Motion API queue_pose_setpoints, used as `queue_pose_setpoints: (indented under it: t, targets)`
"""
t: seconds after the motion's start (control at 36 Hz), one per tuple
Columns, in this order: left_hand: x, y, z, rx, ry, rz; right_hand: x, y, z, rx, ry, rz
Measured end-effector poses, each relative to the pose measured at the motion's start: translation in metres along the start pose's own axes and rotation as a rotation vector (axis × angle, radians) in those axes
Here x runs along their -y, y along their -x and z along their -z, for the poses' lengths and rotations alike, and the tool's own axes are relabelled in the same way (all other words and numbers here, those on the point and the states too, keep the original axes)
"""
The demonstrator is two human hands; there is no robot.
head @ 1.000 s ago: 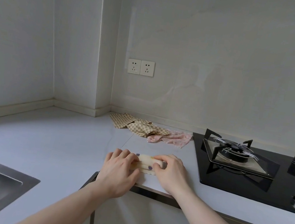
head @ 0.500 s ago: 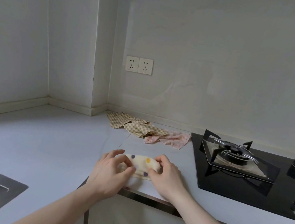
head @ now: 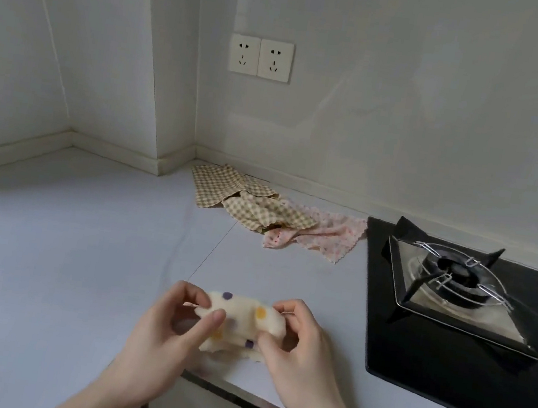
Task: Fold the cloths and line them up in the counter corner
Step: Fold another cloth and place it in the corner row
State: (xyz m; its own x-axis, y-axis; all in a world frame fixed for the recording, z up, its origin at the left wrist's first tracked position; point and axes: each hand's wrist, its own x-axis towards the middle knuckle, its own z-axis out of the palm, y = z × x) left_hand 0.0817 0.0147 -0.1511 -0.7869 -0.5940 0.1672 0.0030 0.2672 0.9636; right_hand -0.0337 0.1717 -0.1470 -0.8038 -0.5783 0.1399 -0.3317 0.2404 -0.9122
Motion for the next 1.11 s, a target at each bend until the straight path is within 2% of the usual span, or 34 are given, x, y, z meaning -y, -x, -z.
queue_pose_setpoints:
  t: [0.17, 0.28, 0.44, 0.64, 0.83, 1.11]
  targets:
    - [-0.015, -0.010, -0.012, 0.068, -0.042, 0.322, 0.001, -0.007, 0.010, 0.059, -0.008, -0.185]
    - [-0.053, -0.008, -0.009, 0.126, -0.009, 0.466, 0.034, -0.002, 0.029, 0.148, -0.099, -0.376]
    - [-0.179, -0.004, 0.008, 0.207, -0.038, 0.354, 0.146, 0.015, 0.096, 0.114, -0.160, -0.376]
    - [-0.279, -0.003, 0.004, 0.423, 0.023, 0.396, 0.237, 0.060, 0.160, -0.002, -0.237, -0.426]
    - [-0.329, -0.014, -0.048, 0.612, 0.069, 0.337, 0.264, 0.098, 0.228, -0.199, -0.240, -0.478]
    - [-0.402, 0.014, -0.183, 0.926, 0.023, 0.125, 0.257, 0.172, 0.342, -0.483, -0.198, -0.589]
